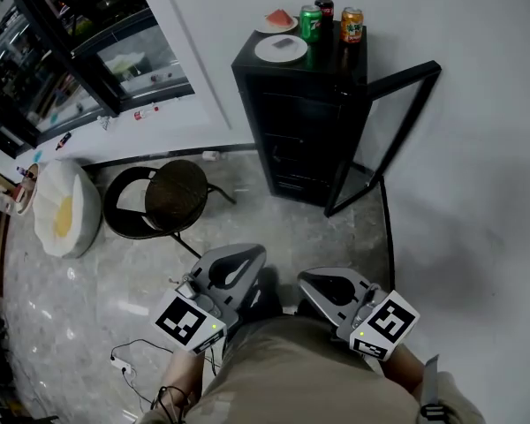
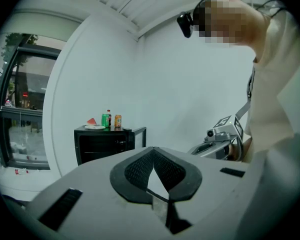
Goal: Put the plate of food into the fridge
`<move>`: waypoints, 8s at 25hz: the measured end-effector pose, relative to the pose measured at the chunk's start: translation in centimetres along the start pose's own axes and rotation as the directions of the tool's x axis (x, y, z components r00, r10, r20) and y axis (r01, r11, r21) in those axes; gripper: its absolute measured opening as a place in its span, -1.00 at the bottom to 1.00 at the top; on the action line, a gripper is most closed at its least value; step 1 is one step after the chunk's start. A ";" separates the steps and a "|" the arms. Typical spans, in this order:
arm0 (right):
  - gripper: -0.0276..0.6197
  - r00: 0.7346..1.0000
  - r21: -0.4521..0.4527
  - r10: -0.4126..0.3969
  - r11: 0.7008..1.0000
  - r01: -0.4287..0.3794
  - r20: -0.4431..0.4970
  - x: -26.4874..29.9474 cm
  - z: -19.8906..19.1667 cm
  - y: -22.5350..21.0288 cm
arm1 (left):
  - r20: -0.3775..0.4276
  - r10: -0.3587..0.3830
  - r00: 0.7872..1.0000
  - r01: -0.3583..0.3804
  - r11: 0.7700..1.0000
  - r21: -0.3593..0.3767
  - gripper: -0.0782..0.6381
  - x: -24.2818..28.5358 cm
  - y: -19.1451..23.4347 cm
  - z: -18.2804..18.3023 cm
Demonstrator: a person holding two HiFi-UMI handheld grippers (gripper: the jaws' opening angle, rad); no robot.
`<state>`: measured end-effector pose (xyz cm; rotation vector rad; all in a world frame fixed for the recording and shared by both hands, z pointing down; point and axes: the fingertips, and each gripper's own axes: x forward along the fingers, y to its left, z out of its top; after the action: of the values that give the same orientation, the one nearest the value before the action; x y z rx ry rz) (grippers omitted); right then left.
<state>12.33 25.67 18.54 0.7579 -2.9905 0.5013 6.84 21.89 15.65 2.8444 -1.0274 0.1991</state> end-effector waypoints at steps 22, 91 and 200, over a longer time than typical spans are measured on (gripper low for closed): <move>-0.85 0.990 -0.074 -0.073 0.995 0.065 -0.116 11.7 1.8 -5.2 | 0.106 -0.001 0.994 0.011 0.995 -0.096 -0.76 0.9 15.4 0.2; -0.85 0.988 0.031 -0.030 0.999 0.035 -0.152 13.3 6.9 -27.0 | -0.138 0.079 0.987 -0.065 0.992 0.105 -0.76 18.5 22.6 2.0; -0.85 0.971 0.097 -0.087 0.989 0.111 -0.221 16.2 6.0 -31.9 | -0.457 0.221 0.861 0.276 0.552 0.787 -0.04 32.3 34.8 -0.1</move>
<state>13.31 -10.11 24.03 0.7983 -2.7288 0.6982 9.11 -24.96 22.99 3.1741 -0.8849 1.8223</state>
